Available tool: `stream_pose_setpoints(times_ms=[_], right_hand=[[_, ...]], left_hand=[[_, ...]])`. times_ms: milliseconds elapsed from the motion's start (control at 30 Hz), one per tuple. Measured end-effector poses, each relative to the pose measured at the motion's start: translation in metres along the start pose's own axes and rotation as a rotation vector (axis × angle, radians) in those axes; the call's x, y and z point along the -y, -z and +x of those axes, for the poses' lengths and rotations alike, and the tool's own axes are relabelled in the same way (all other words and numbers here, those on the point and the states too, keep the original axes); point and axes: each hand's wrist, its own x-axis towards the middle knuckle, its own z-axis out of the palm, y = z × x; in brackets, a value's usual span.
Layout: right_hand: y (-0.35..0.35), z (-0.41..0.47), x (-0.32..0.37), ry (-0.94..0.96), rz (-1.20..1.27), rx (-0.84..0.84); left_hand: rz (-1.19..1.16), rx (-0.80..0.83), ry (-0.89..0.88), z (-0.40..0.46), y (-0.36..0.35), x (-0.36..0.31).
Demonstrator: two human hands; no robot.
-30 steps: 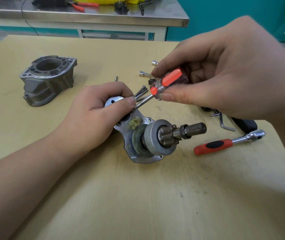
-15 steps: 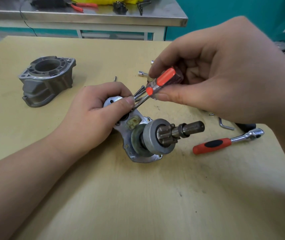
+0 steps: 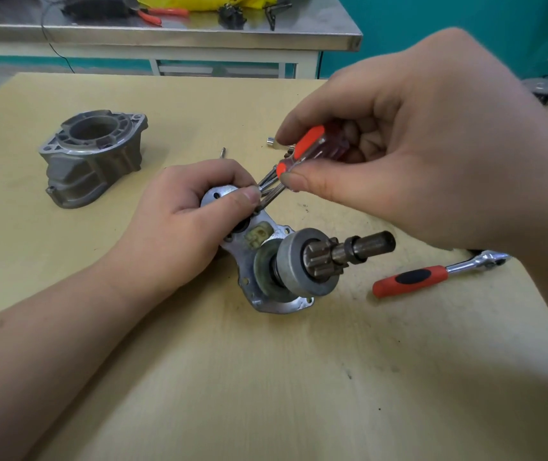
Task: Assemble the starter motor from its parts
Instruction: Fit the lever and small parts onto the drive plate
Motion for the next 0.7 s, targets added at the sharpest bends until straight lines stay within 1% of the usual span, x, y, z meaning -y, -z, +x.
stream_pose_setpoints(times_ms=[133,300,400,467,533,633,700], right_hand=[[-0.003,0.000,0.003,-0.028,-0.036,-0.037],[-0.007,-0.002,0.006,-0.032,0.017,-0.043],[-0.004,-0.001,0.003,-0.042,-0.002,0.020],[0.000,-0.001,0.002,-0.058,-0.031,0.085],[0.003,0.000,0.002,-0.059,-0.050,0.110],[0.001,0.000,0.004,-0.081,0.006,0.057],[-0.002,0.000,0.003,-0.103,0.028,-0.006]], left_hand=[[-0.012,0.002,0.008,0.000,0.000,0.000],[-0.014,-0.017,0.007,0.000,0.000,0.001],[0.009,-0.015,0.003,0.001,0.000,0.003],[-0.052,-0.025,0.004,0.001,-0.001,0.007],[-0.137,-0.064,0.026,0.002,-0.003,0.009],[-0.237,-0.100,0.075,0.004,-0.006,0.010],[-0.247,-0.113,0.076,0.006,-0.007,0.012]])
